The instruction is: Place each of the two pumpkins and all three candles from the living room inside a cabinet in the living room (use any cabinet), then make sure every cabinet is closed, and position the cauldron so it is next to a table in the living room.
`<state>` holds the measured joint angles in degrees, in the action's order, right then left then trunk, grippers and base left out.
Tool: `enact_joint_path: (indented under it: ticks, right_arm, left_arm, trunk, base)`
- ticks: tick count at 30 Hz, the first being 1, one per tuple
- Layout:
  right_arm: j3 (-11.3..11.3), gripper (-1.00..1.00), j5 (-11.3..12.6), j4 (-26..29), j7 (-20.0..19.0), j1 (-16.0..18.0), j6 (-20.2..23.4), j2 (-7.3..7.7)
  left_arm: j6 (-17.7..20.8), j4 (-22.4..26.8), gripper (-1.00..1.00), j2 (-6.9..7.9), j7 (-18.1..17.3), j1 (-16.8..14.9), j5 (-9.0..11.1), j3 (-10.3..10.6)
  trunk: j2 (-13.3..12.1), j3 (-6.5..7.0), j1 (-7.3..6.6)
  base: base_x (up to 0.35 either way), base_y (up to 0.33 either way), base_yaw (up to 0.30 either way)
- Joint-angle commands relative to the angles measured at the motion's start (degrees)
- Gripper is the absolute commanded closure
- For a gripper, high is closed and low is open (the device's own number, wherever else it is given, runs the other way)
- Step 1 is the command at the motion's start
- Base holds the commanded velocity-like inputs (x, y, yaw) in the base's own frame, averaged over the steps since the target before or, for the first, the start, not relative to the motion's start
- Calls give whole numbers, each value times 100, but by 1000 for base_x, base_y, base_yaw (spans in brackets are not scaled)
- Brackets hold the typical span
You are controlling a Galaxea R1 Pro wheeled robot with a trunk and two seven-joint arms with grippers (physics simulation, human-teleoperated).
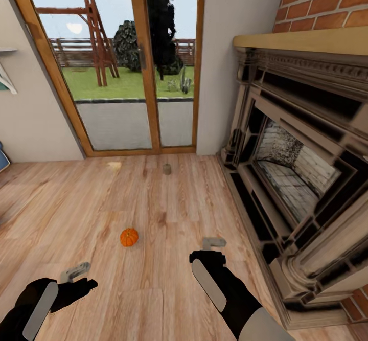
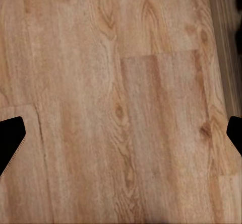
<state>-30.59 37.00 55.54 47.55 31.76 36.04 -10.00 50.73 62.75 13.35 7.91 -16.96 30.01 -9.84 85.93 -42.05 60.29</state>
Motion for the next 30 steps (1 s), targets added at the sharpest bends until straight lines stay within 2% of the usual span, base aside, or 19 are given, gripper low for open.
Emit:
enact_joint_path:
  ticks: [1, 7, 26, 30]
  right_arm:
    - [0, -100, 0, 0, -3, 0, 0, 0]
    - [0, -100, 0, -5, -12, -1, 0, 0]
    - [-7, -100, -5, -8, -12, -1, 0, 0]
    - [-8, -100, -8, -8, -16, -1, 0, 0]
  left_arm:
    - [-1, 0, -100, 0, 0, 0, 2, 0]
    - [-2, 0, -100, 54, 0, 0, 2, 0]
    - [-3, 0, -100, 75, 0, 0, -4, -5]
    - [-2, 0, -100, 73, 0, 0, -4, -154]
  trunk:
    - [0, 0, 0]
    - [0, 0, 0]
    - [0, 0, 0]
    - [0, 0, 0]
  base:
    - [323, -5, 0]
    - [326, 1, 0]
    - [321, 11, 3]
    - [296, -45, 107]
